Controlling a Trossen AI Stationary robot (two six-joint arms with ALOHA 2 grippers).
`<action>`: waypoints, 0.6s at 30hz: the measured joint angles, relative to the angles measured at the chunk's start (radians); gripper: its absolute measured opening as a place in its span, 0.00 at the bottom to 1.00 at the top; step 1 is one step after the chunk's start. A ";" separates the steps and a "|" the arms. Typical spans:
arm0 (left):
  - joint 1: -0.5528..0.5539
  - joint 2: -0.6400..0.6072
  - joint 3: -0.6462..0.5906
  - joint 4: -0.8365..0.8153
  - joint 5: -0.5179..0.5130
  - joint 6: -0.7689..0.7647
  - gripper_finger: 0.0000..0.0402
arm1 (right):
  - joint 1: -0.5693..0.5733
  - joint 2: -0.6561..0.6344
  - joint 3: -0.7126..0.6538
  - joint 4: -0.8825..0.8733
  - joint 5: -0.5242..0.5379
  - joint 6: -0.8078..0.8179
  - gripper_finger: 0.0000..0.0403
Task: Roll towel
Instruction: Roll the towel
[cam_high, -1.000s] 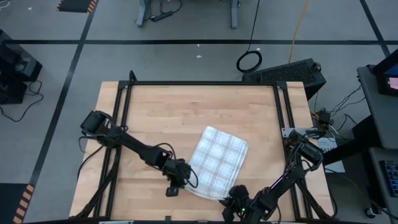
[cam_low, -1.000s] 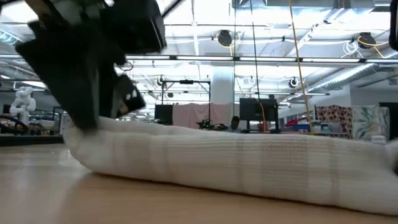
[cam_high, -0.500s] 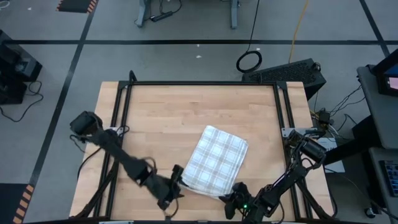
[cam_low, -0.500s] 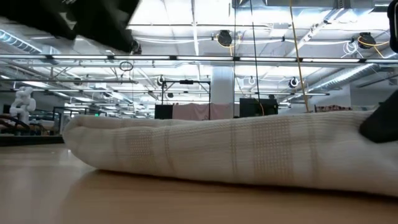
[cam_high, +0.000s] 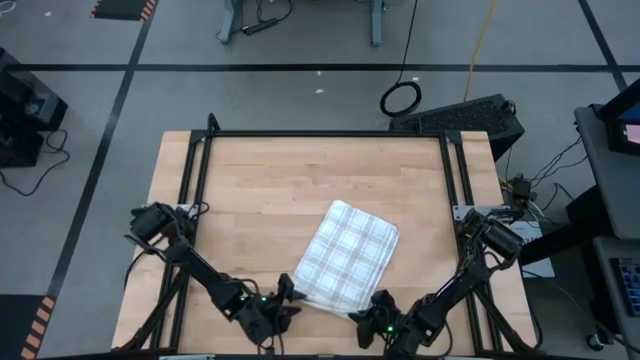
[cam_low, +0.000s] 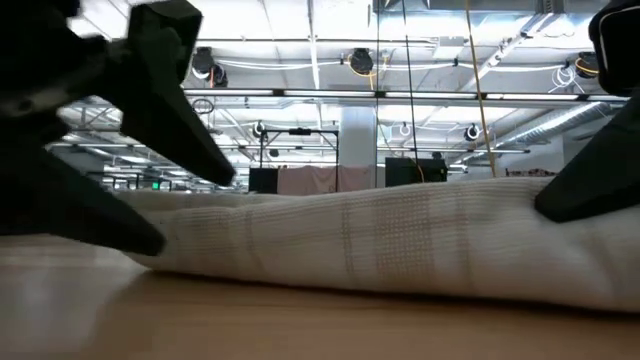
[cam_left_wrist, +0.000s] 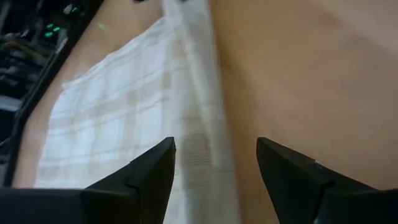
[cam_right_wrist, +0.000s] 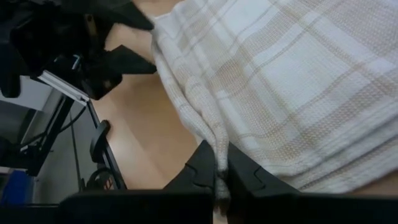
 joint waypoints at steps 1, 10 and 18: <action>0.003 0.003 0.000 0.000 -0.013 0.001 0.57 | -0.002 0.000 0.000 0.000 0.000 -0.001 0.00; 0.014 0.002 0.000 0.019 -0.017 -0.004 0.57 | -0.007 -0.001 0.000 0.002 0.014 -0.006 0.00; 0.099 0.002 0.000 -0.034 0.143 -0.121 0.38 | -0.007 -0.001 0.000 0.003 0.015 -0.017 0.00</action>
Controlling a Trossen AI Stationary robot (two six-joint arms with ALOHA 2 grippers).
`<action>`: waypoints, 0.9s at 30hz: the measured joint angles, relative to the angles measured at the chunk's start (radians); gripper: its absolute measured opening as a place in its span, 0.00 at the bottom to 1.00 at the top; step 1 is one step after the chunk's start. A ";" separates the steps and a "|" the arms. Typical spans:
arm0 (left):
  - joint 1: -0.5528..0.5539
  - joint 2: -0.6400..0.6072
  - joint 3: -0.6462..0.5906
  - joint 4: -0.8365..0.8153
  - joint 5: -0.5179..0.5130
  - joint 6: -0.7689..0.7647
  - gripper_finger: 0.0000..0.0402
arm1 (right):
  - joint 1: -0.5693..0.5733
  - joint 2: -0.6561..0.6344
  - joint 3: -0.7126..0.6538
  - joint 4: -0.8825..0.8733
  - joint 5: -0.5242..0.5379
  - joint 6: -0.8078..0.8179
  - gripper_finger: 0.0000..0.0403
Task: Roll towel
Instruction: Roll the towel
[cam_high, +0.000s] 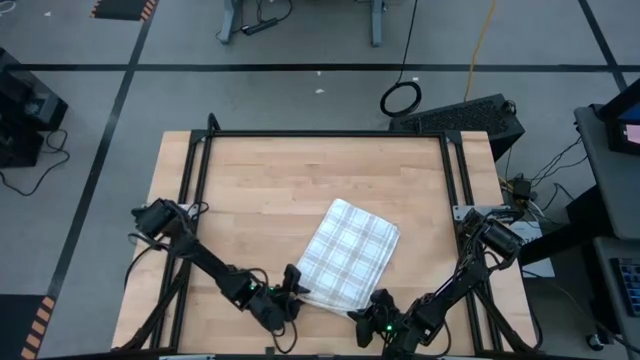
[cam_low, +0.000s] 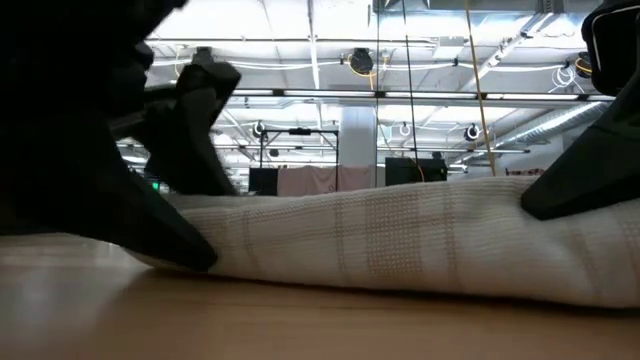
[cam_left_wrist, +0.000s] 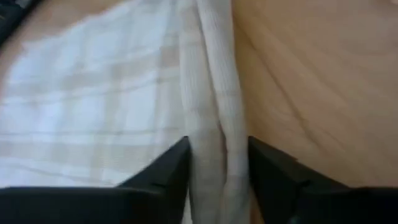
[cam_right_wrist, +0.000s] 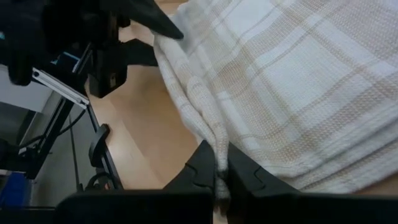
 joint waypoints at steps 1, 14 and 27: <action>0.009 0.000 0.000 -0.016 0.019 -0.009 0.32 | 0.000 0.000 0.000 0.000 0.000 -0.001 0.00; 0.067 -0.135 0.021 -0.198 0.304 -0.272 0.02 | -0.002 -0.024 0.001 -0.006 -0.052 -0.174 0.02; 0.335 -0.179 0.026 -0.291 0.771 -0.553 0.02 | 0.033 -0.154 0.002 -0.030 -0.070 -0.945 0.35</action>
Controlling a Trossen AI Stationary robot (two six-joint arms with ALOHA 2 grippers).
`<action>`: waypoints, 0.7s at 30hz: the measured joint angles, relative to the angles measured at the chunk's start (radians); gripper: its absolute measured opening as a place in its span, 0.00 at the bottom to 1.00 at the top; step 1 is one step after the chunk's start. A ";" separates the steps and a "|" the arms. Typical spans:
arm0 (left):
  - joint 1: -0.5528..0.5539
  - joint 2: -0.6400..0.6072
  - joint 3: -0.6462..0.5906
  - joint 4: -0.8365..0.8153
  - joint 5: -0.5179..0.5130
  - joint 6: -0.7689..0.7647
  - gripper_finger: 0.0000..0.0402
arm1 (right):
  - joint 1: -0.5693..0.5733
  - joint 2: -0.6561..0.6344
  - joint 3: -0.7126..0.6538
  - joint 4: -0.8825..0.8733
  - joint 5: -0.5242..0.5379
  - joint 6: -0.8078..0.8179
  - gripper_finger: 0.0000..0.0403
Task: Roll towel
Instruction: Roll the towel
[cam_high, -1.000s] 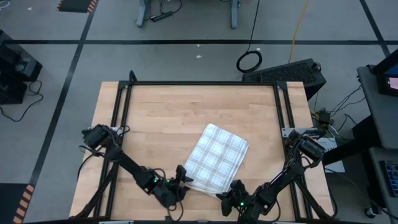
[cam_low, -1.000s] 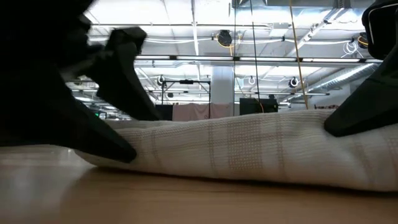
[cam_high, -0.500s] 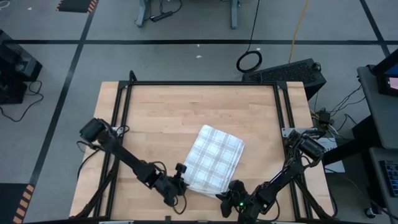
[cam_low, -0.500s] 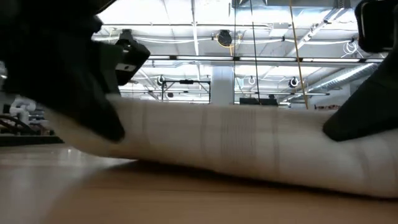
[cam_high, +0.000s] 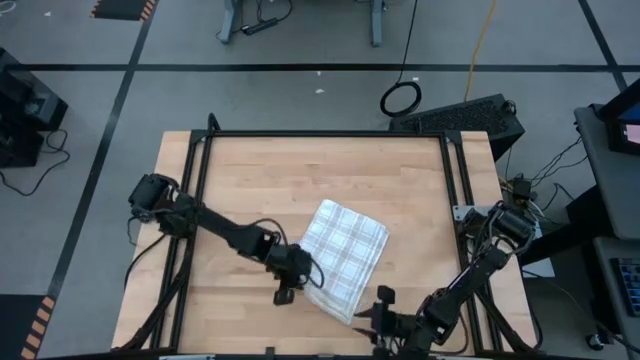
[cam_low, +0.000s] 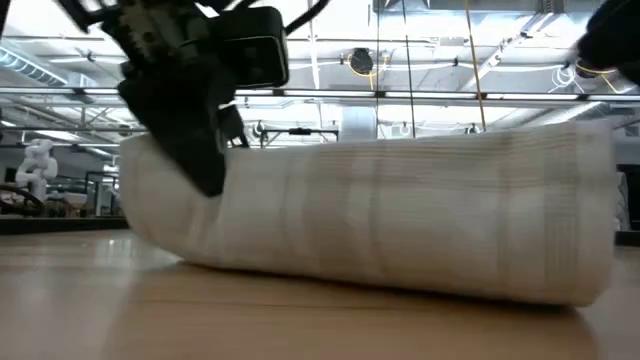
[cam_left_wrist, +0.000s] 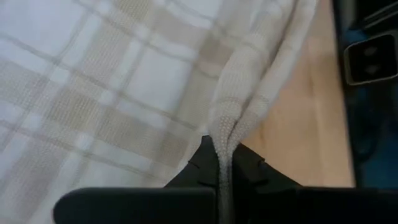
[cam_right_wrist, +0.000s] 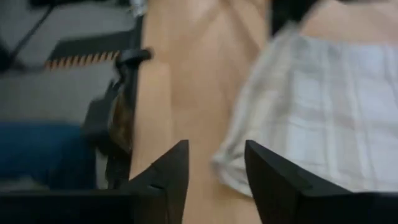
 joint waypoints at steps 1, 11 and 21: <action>0.018 0.000 0.000 0.004 0.025 -0.006 0.02 | 0.008 0.000 0.000 0.007 0.000 -0.061 0.37; 0.115 0.034 0.000 0.013 0.180 -0.106 0.02 | -0.013 0.104 0.043 0.095 0.090 -0.439 0.52; 0.118 0.121 0.000 0.102 0.274 -0.143 0.02 | -0.059 0.252 0.177 0.083 0.065 -0.679 0.53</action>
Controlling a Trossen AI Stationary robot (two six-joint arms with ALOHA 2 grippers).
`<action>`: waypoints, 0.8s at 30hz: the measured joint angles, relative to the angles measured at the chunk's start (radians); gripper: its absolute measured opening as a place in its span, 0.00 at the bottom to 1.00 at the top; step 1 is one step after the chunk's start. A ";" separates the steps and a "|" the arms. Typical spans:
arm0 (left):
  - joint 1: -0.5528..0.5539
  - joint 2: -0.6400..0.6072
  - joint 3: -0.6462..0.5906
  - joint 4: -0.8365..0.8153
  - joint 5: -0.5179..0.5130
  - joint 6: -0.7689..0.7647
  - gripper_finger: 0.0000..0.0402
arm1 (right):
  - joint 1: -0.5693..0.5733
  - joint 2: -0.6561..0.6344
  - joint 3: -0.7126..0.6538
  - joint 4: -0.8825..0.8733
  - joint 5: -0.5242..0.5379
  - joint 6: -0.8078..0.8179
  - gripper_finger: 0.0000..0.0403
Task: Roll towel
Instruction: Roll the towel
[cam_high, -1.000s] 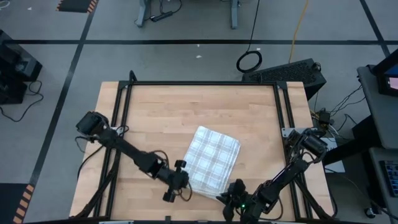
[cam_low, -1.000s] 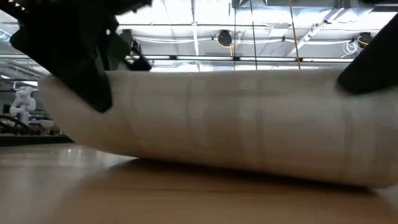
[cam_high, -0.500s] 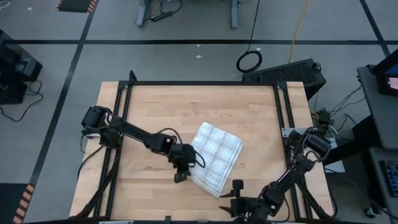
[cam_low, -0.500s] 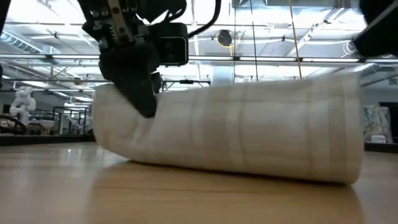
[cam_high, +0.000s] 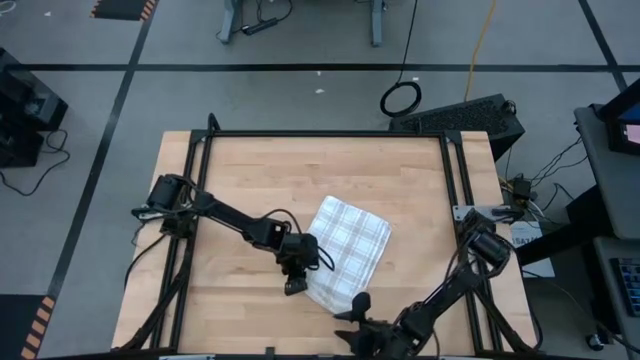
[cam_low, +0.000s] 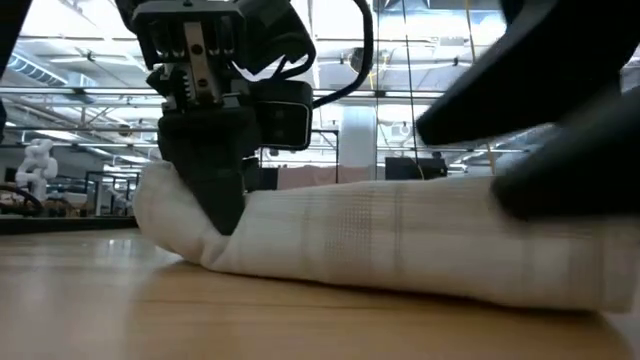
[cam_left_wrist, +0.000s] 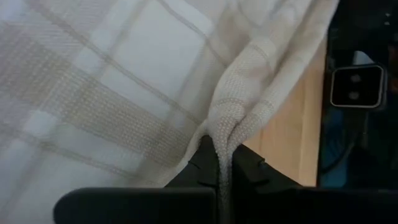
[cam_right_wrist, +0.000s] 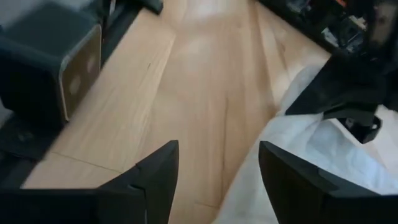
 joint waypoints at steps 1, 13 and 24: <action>0.003 0.001 0.000 0.000 0.012 0.004 0.02 | -0.005 0.013 0.008 -0.002 -0.006 -0.004 0.52; 0.047 0.001 0.000 0.009 0.075 -0.045 0.02 | -0.071 0.052 0.103 -0.380 0.084 0.288 0.45; 0.046 0.001 0.000 0.014 0.074 -0.037 0.05 | -0.081 0.048 0.123 -0.507 0.068 0.477 0.35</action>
